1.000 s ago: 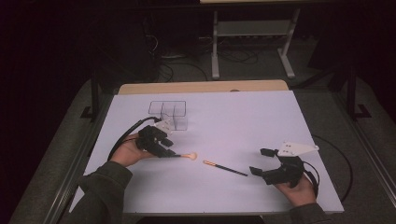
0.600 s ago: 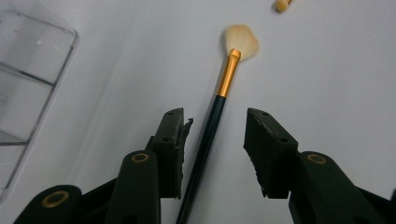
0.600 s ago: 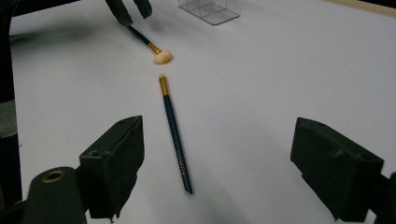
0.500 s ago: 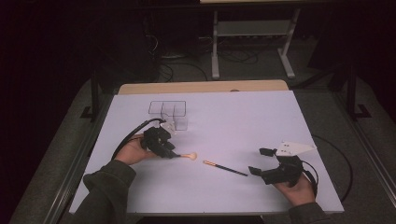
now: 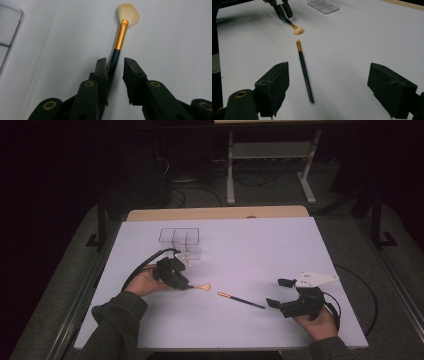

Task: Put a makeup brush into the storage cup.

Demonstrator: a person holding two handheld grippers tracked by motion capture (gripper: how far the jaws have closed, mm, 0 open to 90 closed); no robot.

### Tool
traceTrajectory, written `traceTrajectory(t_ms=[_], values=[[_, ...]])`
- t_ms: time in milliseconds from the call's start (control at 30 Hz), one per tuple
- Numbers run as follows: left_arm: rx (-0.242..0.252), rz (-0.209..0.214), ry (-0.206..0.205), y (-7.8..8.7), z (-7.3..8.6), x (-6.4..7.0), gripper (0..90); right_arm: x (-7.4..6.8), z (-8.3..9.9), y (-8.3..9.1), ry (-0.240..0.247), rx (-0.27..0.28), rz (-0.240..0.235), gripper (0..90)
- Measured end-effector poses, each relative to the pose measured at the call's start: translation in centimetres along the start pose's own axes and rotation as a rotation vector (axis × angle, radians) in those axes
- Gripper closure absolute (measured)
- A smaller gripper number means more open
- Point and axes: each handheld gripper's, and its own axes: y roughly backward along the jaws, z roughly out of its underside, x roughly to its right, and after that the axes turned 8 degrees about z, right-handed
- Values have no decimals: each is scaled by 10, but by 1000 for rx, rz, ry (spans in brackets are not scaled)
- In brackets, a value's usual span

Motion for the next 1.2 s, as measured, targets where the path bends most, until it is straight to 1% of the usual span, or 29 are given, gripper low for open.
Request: traceTrajectory(t_ms=[100, 200, 367, 467, 500, 567, 633, 700, 733, 800, 867, 900, 967, 1033, 1200], values=[[-3, 2, 5, -1, -1, 0, 729, 0, 0, 0, 3, -3, -1, 164], [-11, 4, -1, -2, -1, 0, 732, -1, -1, 0, 9, 7, -1, 165], [-13, 5, 10, -3, -2, -1, 736, -1, -1, 0, 13, 8, -2, 166], [-18, 1, 11, -3, -3, -1, 742, -2, -1, 0, 13, 6, -1, 166], [-29, 1, 7, -3, -3, -1, 746, -2, -1, 0, 15, 5, 0, 166], [-25, 1, 5, -4, -4, -1, 758, -2, -1, 0, 15, 5, 0, 166], [-31, -1, 4, -4, -5, -1, 760, -2, -1, 0, 16, 5, -1, 166], [-59, -2, 1, -7, -6, -1, 764, -2, -1, 0, 16, 5, -4, 165], [-59, -2, 1, -7, -6, -1, 774, -2, -1, 0, 16, 5, -4, 165], [-74, -2, 3, -9, -7, -1, 793, -2, -1, -1, 18, 5, -8, 164], [-74, -11, 3, -9, -7, -1, 802, -2, -1, -1, 18, 5, -8, 165], [-78, -13, -4, -10, -8, -1, 822, -2, -1, -1, 18, 6, -8, 165], [-76, -16, 2, -10, -8, -1, 824, -2, -1, -1, 18, 7, -7, 165], [-86, -22, -5, -10, -8, 0, 831, -2, -1, -2, 18, 4, -5, 165], [-84, -24, 3, -10, -8, 1, 834, -3, -1, -3, 17, -5, -6, 166]])
